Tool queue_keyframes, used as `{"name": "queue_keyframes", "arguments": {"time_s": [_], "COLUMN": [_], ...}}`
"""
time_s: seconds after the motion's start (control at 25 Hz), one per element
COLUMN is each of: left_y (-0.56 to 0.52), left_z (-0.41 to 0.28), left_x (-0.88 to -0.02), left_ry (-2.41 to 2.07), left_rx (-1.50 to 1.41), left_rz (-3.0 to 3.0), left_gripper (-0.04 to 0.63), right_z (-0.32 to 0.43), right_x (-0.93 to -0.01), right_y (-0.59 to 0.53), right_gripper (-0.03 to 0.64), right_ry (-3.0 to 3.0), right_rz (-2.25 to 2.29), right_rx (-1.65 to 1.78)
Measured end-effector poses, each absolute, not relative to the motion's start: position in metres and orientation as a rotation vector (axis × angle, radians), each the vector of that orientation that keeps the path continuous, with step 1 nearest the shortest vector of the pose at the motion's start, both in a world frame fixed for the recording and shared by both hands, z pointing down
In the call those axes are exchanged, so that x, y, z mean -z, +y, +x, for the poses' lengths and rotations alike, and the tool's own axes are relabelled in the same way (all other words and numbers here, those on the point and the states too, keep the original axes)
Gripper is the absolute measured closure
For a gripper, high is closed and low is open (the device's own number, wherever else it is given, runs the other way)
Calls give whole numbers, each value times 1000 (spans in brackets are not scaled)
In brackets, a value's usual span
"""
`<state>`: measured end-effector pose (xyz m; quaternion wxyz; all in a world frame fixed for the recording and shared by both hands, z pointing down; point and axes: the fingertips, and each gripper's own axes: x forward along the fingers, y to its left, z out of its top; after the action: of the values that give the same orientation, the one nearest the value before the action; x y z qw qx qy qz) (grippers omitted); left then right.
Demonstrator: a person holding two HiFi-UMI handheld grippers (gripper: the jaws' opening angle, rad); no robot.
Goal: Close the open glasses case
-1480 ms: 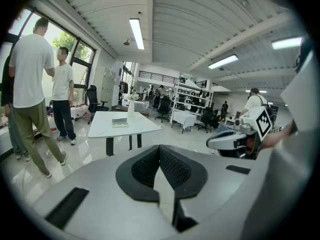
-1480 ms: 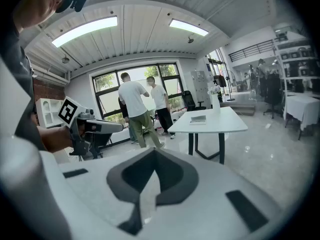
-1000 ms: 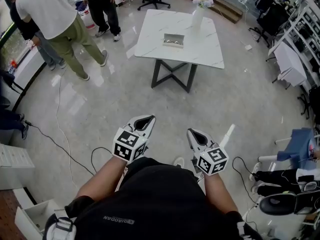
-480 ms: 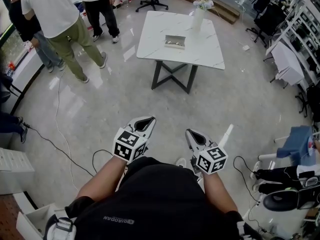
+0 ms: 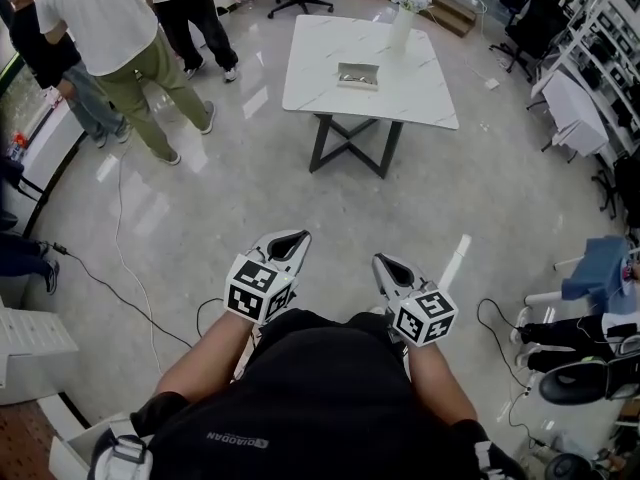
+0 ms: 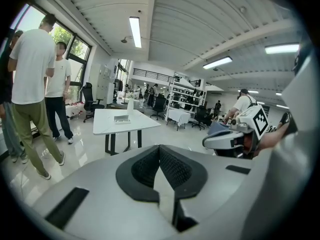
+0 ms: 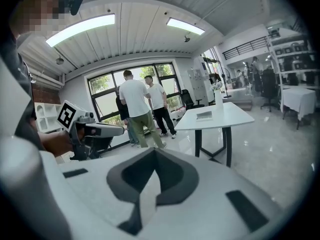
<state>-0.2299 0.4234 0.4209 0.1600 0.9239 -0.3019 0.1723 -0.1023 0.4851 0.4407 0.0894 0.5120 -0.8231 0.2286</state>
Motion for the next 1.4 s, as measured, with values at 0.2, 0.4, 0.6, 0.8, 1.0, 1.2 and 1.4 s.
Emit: {"name": "queue_keyframes", "arguments": {"time_s": [0.2, 0.4, 0.6, 0.8, 1.0, 1.2, 1.4], "left_y": [419, 412, 398, 371, 331, 292, 265], "left_z": [-241, -238, -229, -218, -197, -168, -144], "left_x": [-428, -433, -436, -434, -424, -417, -419], "left_ry": [-844, -828, -837, -870, -894, -906, -905], "left_rx": [-497, -483, -483, -498, -492, -484, -506], "left_rz": [2625, 2616, 2617, 2613, 2619, 2630, 2622], "left_gripper": [592, 592, 592, 592, 592, 592, 592], "right_z": [-114, -113, -101, -86, -66, -39, -21], "right_x": [-445, -444, -444, -440, -427, -424, -427], "right_y": [486, 474, 451, 413, 374, 334, 303], "right_gripper": [615, 615, 615, 615, 615, 615, 615], "right_ry": [-2425, -2430, -2440, -2467, -2492, -2501, -2514], "right_rz": [1515, 1527, 1561, 1569, 1563, 1559, 1531], "right_rx": [-694, -685, -675, -673, -625, -626, -646]}}
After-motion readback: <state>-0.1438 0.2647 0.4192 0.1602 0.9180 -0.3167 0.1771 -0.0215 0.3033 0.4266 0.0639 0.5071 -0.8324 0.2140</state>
